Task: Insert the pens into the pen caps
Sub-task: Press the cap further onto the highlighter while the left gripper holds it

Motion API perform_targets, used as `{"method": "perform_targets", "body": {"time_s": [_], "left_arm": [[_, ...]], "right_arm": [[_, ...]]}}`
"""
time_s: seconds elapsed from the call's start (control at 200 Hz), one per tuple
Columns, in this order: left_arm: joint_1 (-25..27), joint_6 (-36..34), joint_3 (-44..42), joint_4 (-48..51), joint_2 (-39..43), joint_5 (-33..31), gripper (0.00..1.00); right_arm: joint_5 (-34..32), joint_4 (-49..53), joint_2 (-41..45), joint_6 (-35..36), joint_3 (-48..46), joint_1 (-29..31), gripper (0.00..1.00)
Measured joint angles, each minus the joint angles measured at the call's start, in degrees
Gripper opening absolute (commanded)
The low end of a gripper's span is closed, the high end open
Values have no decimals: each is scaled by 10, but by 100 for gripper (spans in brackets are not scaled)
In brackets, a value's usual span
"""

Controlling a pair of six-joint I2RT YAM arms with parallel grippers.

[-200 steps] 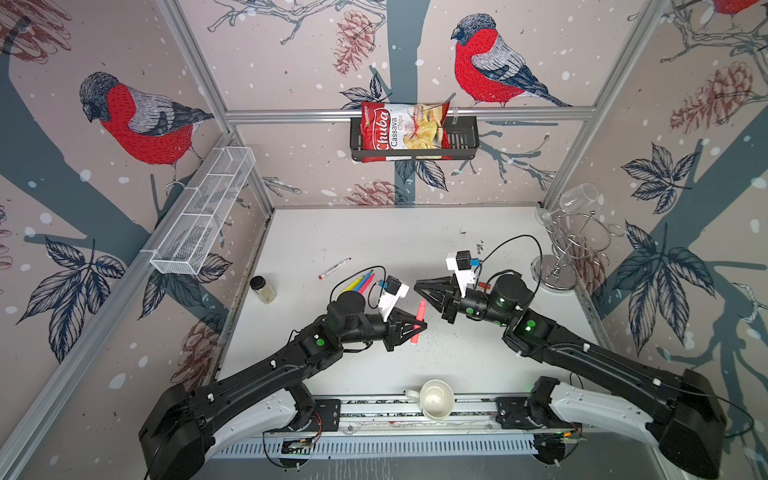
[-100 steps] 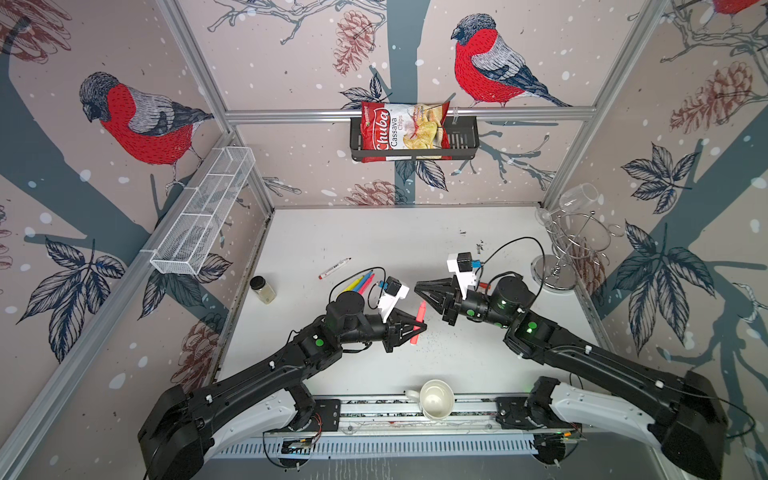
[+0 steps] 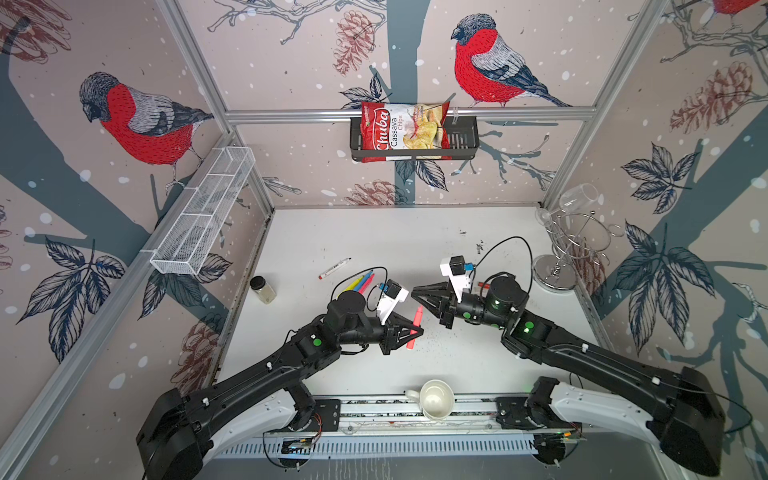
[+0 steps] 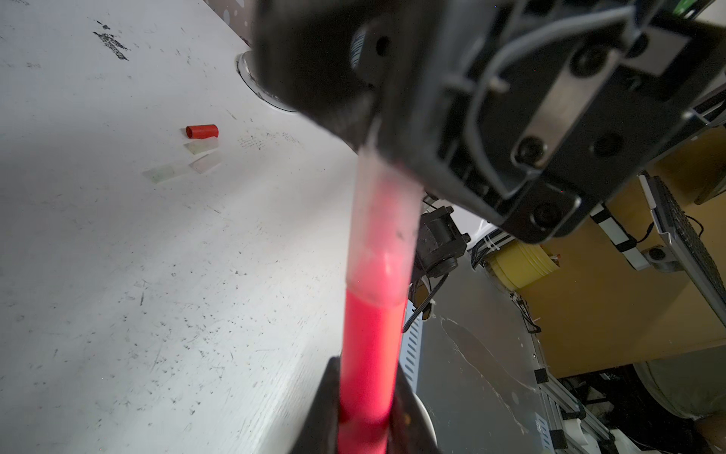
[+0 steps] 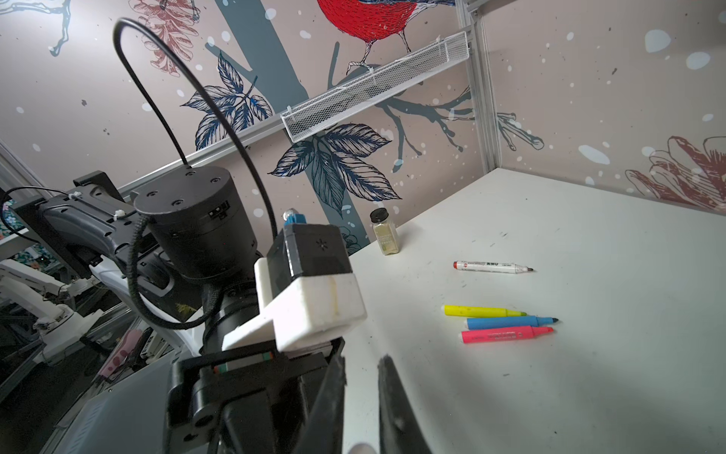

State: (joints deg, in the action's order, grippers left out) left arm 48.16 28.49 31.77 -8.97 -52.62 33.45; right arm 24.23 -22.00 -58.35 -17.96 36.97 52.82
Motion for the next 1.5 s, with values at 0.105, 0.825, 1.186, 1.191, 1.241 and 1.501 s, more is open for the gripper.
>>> {"method": "perform_targets", "body": {"time_s": [0.105,0.825,1.186,1.191,1.241,1.501], "left_arm": [[-1,0,2,-53,-9,-12,0],[7,-19,-32,-336,-10,-135,0],[45,-51,-14,-292,-31,-172,0],[45,-51,-14,-292,-31,-172,0],[46,-53,-14,-291,-31,-174,0],[46,-60,-14,-283,-30,-176,0]], "right_arm": [[0,63,12,15,34,-5,42],[71,212,57,30,127,-59,62],[73,255,-7,67,191,-33,49],[73,255,-8,68,191,-32,49],[73,261,-11,73,191,-29,45],[71,268,-17,77,191,-24,27]]}}
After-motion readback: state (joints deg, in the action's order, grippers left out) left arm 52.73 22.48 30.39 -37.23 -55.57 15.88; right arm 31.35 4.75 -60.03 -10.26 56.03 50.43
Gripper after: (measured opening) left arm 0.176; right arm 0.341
